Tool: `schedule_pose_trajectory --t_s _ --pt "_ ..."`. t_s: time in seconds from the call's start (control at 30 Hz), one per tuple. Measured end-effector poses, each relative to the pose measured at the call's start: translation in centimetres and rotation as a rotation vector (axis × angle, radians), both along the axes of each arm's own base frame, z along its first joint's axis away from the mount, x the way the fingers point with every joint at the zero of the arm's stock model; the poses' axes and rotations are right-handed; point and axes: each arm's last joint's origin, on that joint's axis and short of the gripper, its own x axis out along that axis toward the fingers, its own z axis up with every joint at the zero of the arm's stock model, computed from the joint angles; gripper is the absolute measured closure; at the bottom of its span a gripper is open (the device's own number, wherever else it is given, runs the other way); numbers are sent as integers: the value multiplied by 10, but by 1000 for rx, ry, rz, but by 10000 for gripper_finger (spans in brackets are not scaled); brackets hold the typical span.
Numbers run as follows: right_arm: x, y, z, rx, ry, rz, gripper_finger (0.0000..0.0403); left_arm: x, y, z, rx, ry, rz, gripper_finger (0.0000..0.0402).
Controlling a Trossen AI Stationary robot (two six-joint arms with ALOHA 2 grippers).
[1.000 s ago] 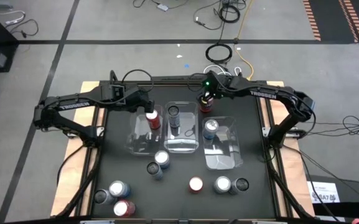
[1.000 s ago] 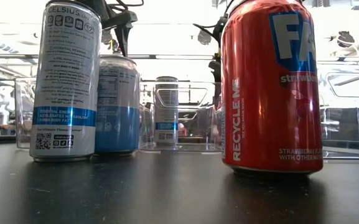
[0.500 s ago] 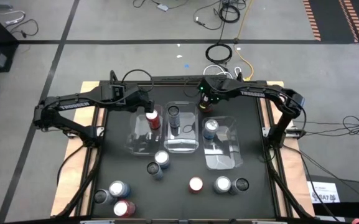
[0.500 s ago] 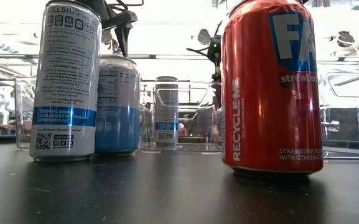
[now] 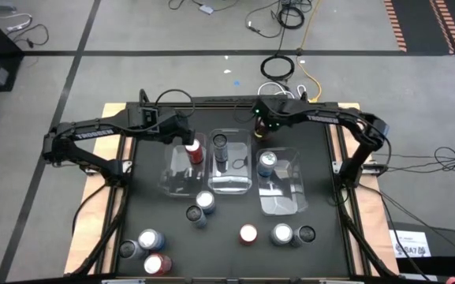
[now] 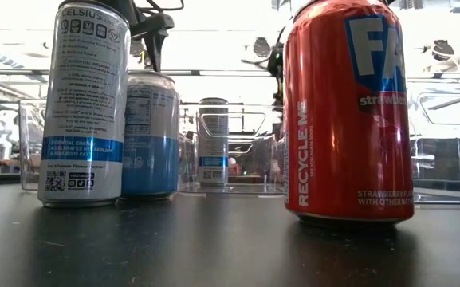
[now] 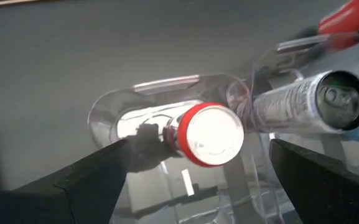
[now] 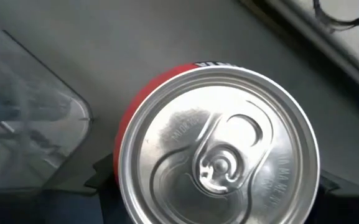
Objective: Sort soda cans
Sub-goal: Move the red soda can to the bottom center of the table
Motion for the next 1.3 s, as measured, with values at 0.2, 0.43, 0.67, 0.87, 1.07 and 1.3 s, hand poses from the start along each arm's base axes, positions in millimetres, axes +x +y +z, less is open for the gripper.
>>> schedule_pose_trajectory --t_s 0.2,0.43,0.67,0.87,1.07,1.3 --pt "-21 20 48 -71 -94 14 130 0 0 0 8 16 -36 9" --pt "-56 58 113 -178 -317 103 126 0 0 0 52 70 -173 9" --pt "-82 110 152 -166 -523 340 127 0 0 0 96 122 -303 9" --pt "-71 153 165 -65 -719 527 127 0 0 0 113 142 -355 9" --pt "-38 199 152 27 -751 584 127 -1 0 -1 135 187 -443 9" --pt "20 247 146 66 -623 579 127 -8 -2 -3 111 277 -503 9"
